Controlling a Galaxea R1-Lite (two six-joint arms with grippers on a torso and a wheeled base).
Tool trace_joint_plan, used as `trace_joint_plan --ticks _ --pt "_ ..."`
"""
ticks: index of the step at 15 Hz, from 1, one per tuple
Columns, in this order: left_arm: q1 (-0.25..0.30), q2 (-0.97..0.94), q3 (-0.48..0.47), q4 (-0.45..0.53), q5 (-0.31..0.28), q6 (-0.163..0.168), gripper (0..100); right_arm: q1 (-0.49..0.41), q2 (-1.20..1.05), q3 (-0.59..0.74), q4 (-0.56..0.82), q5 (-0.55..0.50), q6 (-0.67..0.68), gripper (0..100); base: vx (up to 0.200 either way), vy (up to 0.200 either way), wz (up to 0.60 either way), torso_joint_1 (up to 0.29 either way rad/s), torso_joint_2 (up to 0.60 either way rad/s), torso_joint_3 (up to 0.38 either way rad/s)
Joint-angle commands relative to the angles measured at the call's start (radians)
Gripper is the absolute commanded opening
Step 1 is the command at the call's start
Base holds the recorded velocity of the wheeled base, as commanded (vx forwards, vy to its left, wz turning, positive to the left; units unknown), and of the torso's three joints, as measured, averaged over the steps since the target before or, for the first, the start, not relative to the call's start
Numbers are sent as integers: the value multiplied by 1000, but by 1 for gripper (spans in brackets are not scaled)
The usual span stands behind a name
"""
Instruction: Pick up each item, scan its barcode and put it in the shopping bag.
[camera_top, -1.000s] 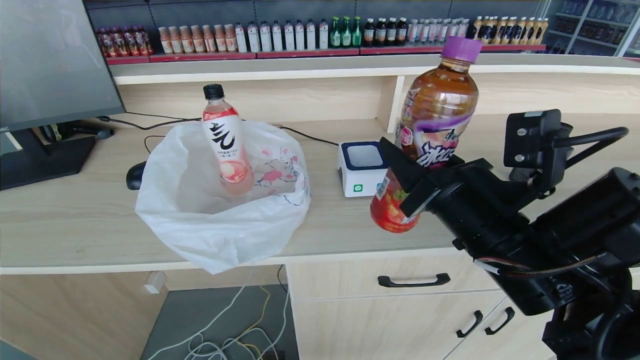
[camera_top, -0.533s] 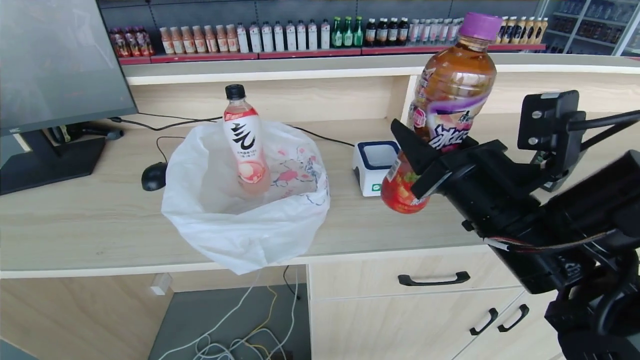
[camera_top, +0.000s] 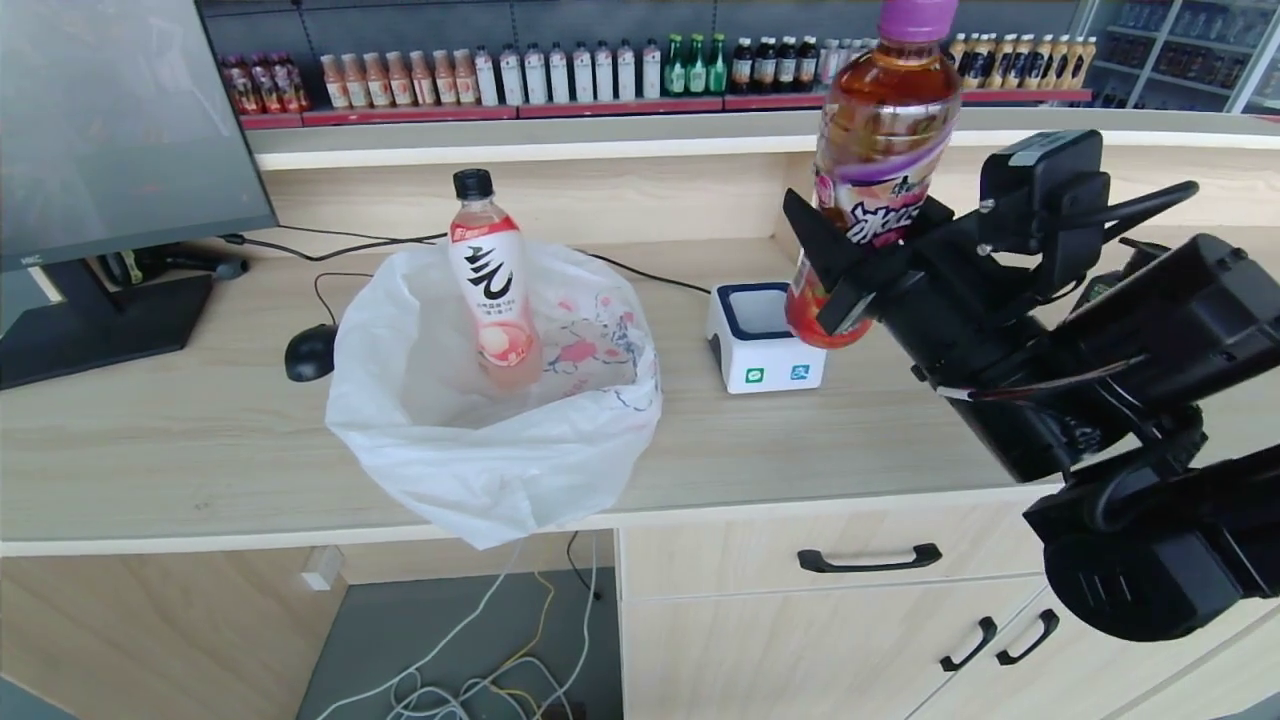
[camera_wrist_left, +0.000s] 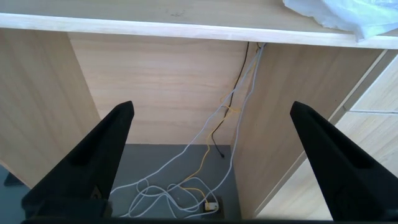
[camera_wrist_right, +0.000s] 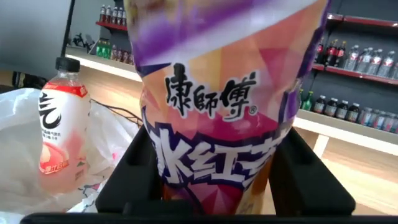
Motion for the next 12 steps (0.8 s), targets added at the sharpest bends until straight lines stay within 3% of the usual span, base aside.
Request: trace_joint_plan --ticks 1,3,7,8,9,12 --pt "0 0 0 0 0 -1 100 -14 97 -119 1 63 -57 0 0 0 0 0 0 0" --pt "0 0 0 0 0 -1 100 -53 129 -171 1 151 -117 0 0 0 0 0 0 0" --pt "0 0 0 0 0 -1 100 -218 184 -191 1 447 -200 0 0 0 0 0 0 0" --pt "0 0 0 0 0 -1 100 -218 184 -191 1 447 -200 0 0 0 0 0 0 0" --pt "0 0 0 0 0 -1 100 -251 204 -208 1 560 -208 0 0 0 0 0 0 0" --pt "0 0 0 0 -2 -1 100 -254 241 -260 1 655 -228 0 0 0 0 0 0 0"
